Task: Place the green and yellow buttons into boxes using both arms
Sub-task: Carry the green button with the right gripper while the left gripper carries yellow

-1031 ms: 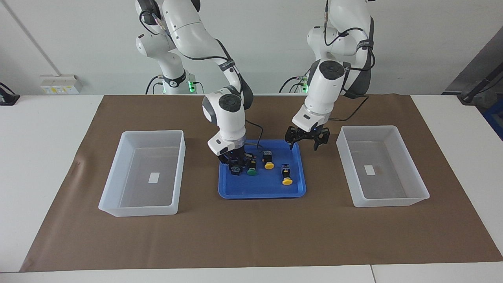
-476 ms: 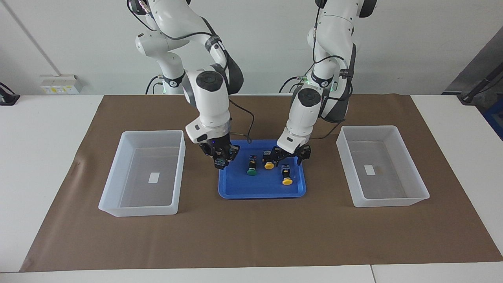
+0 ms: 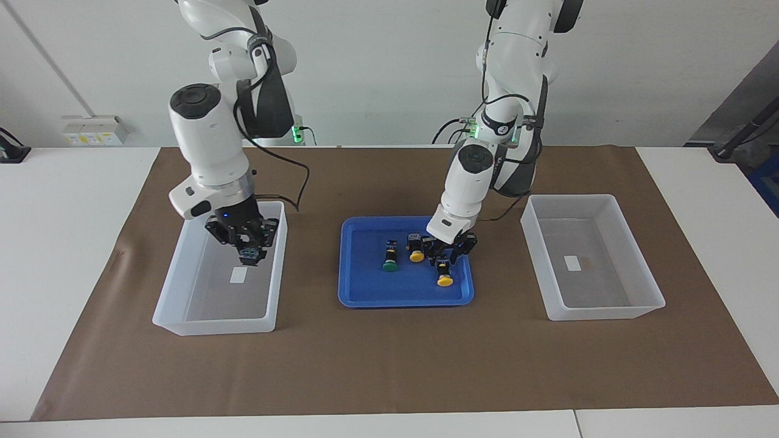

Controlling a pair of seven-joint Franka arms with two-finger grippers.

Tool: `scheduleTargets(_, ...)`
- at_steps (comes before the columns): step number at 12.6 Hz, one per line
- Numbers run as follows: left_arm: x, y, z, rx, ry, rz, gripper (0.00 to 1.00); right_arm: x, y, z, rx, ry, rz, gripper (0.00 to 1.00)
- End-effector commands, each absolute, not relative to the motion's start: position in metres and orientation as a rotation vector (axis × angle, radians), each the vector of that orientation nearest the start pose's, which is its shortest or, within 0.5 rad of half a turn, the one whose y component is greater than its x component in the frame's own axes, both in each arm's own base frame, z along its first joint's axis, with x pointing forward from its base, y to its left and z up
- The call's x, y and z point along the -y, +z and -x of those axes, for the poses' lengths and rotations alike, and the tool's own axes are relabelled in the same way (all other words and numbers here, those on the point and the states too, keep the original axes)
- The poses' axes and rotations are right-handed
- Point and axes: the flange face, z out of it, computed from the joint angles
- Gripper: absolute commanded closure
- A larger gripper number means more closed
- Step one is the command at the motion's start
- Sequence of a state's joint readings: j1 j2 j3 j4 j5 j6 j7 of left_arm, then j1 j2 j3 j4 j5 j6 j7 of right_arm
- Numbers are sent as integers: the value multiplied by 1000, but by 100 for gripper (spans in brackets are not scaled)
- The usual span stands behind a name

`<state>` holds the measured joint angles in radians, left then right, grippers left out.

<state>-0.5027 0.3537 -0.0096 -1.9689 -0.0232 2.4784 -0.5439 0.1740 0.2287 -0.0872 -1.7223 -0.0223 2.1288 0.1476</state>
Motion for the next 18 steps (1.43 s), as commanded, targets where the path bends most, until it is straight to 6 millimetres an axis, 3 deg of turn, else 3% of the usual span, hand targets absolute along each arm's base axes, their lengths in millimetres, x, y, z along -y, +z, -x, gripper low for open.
scheduleTargets(1, 307, 308, -548, 94, -215, 3218, 100, -17, 417, -640, 52, -330, 3161, 100)
scheduleTargets(3, 301, 329, -548, 106, -203, 3213, 100, -3, 379, -632, 44, -332, 3164, 100)
scheduleTargets(5, 279, 374, -548, 132, -206, 3209, 100, 10, 350, -627, 32, -363, 3164, 100)
scheduleTargets(7, 254, 410, -548, 134, -202, 3203, 100, 16, 333, -620, 92, -371, 3168, 100)
scheduleTargets(8, 236, 424, -550, 118, -201, 3199, 100, 20, 331, -620, 74, -376, 3167, 92)
scheduleTargets(9, 219, 439, -552, 106, -201, 3195, 100, 18, 326, -620, 48, -364, 3159, 60)
scheduleTargets(10, 203, 448, -555, 117, -212, 3193, 100, 16, 326, -620, 44, -364, 3155, 22)
scheduleTargets(11, 182, 454, -561, 120, -229, 3190, 100, 14, 330, -622, 44, -374, 3154, 0)
scheduleTargets(12, 164, 455, -566, 120, -237, 3186, 100, 10, 339, -624, 43, -388, 3150, 0)
scheduleTargets(15, 91, 456, -586, -16, -294, 3162, 100, -21, 399, -627, 18, -364, 3133, 0)
scheduleTargets(18, 28, 454, -597, -62, -369, 3131, 100, -82, 447, -622, -32, -315, 3114, 0)
